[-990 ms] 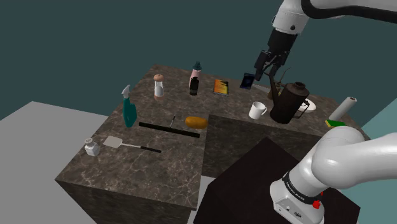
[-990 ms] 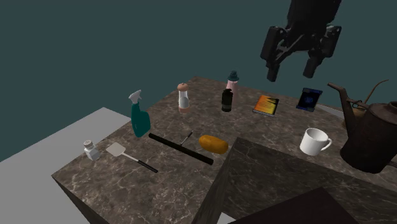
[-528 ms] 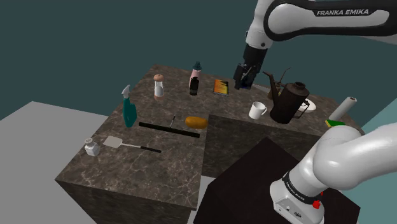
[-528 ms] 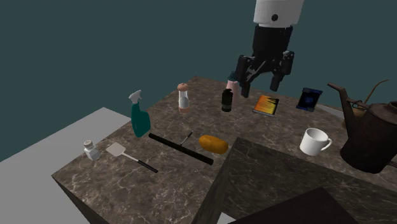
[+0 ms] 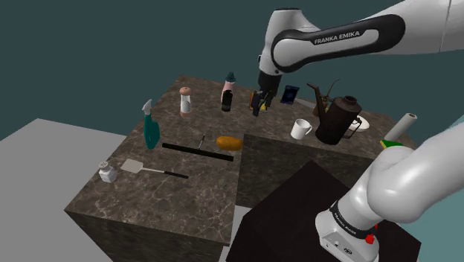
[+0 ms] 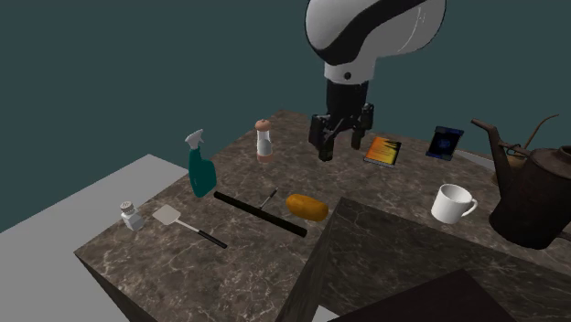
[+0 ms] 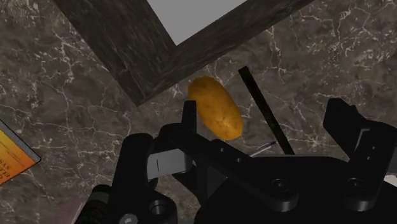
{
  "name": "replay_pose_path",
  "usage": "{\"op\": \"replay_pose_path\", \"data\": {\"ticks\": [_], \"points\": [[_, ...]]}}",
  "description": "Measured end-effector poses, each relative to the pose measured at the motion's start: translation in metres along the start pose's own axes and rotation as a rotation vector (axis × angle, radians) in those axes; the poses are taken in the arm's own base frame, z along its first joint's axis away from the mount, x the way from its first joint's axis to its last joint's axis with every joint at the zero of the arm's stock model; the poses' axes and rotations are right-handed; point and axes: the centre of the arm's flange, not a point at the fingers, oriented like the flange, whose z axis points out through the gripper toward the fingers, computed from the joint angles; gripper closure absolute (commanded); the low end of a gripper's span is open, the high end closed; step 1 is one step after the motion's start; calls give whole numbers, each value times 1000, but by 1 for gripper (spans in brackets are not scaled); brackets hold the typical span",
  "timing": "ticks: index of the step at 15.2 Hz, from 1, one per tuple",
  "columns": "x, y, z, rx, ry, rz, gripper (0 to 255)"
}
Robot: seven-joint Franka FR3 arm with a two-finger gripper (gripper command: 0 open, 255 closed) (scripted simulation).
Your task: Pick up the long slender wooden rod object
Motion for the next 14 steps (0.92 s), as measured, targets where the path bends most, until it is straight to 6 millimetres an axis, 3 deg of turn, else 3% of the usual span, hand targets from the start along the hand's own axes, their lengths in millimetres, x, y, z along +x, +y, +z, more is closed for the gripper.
{"op": "replay_pose_path", "data": {"ticks": [14], "points": [[120,-57,136,-27,-20,-267,0]]}}
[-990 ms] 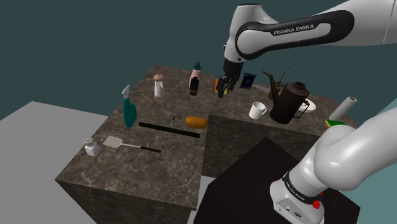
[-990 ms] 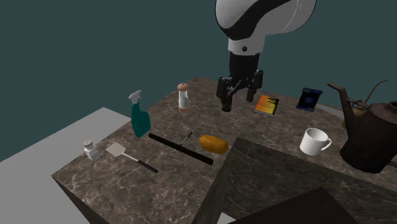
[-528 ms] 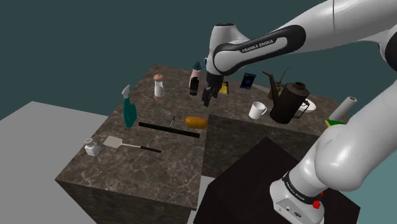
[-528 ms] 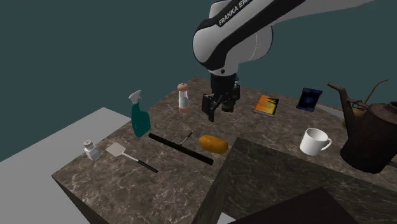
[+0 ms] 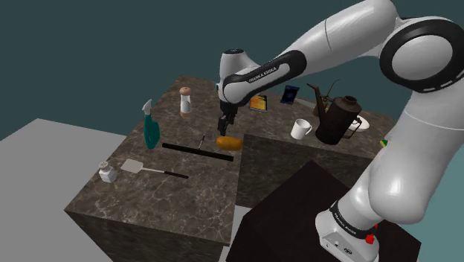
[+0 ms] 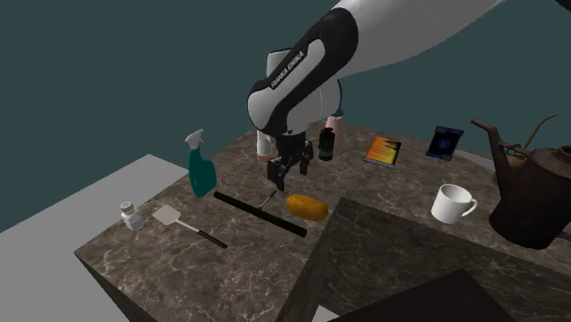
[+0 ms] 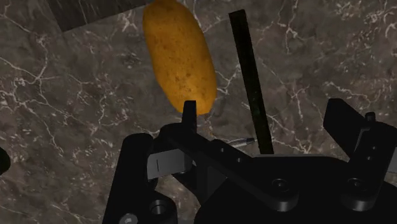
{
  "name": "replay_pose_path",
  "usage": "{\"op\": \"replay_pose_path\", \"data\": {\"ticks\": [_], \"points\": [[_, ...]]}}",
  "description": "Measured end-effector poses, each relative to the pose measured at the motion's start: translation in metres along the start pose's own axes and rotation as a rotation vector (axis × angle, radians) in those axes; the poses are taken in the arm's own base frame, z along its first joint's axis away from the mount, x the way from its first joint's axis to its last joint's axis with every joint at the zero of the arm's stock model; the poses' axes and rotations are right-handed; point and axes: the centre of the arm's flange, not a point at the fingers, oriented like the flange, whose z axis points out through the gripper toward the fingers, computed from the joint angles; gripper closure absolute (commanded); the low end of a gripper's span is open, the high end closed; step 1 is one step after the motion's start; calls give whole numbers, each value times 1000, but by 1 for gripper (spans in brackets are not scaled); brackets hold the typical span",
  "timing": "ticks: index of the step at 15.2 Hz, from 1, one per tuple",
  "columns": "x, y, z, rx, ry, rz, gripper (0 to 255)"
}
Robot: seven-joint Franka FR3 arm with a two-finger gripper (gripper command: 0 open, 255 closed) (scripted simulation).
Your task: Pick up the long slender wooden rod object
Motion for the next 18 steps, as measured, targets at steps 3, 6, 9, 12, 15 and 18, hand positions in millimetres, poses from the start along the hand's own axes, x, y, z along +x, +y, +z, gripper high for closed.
{"op": "replay_pose_path", "data": {"ticks": [3,6,9,12,15,18], "points": [[29,-7,26,-6,-4,-57,0],[54,-19,54,-12,-9,-114,0],[80,-30,86,-17,-13,-172,0],[103,-44,115,-23,-18,-229,0],[116,-51,136,-26,-20,-257,0],[118,-52,152,-26,-20,-261,0]]}}
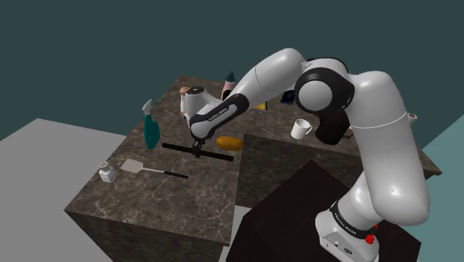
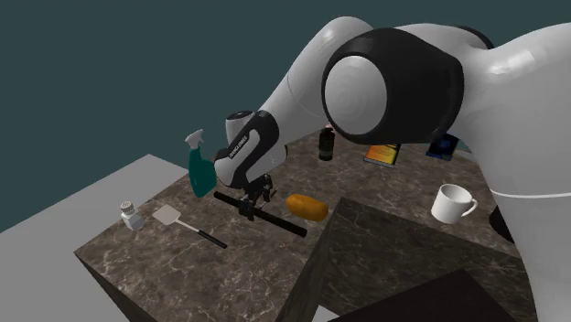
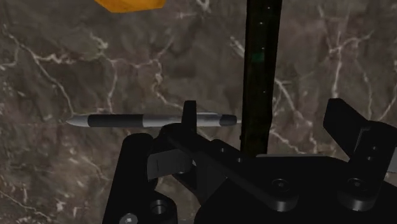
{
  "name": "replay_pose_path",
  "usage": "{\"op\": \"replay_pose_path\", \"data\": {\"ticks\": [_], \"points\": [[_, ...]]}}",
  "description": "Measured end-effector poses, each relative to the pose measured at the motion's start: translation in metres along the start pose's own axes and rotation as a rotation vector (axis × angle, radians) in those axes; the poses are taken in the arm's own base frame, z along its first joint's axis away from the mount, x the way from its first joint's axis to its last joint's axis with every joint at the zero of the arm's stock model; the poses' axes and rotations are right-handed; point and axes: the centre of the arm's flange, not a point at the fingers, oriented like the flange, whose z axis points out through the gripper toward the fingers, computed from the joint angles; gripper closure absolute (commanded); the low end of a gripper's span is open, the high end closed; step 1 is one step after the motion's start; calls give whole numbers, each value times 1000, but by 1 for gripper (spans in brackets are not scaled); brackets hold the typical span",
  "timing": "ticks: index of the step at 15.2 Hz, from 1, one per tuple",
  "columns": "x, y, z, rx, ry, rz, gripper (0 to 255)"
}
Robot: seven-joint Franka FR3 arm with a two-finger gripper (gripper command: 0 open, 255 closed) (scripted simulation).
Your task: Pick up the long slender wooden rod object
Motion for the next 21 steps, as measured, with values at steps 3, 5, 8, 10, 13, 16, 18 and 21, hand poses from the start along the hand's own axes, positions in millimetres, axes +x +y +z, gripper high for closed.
{"op": "replay_pose_path", "data": {"ticks": [3,5,8,10,13,16,18,21], "points": [[2,0,13,-1,2,0,0],[3,3,11,-7,12,3,255],[3,12,4,-19,23,13,255],[2,8,3,-18,25,11,255],[4,0,2,-15,23,7,255],[5,-1,2,-7,17,-1,255],[3,-1,-2,-3,9,-2,255],[0,0,-13,-1,1,-1,255]]}}
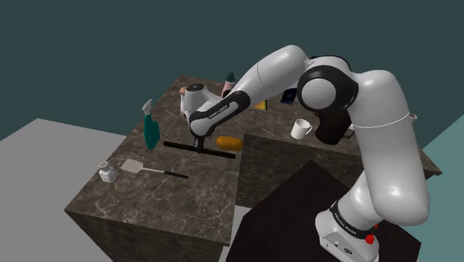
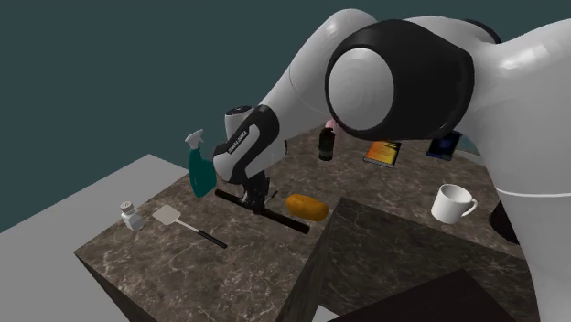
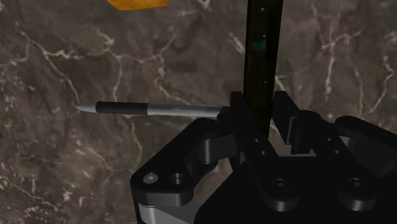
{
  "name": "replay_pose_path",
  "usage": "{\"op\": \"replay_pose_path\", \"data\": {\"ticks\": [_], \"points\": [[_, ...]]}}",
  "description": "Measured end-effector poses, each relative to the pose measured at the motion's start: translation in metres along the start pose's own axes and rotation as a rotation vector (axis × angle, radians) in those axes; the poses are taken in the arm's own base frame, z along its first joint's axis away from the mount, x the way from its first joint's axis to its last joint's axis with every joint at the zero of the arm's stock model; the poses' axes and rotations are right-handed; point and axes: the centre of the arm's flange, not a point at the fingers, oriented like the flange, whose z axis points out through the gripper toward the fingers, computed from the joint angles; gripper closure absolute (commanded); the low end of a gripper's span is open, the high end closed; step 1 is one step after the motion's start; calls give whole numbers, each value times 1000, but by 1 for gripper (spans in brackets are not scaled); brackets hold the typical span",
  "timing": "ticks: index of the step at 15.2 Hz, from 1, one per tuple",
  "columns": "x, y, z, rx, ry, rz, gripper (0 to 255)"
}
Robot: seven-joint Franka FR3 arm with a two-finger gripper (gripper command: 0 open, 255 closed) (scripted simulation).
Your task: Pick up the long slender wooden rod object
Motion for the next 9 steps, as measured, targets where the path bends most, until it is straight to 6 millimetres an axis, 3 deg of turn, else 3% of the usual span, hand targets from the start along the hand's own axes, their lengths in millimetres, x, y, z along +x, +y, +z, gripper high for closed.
{"op": "replay_pose_path", "data": {"ticks": [9], "points": [[-5,1,-44,0,-1,0,255]]}}
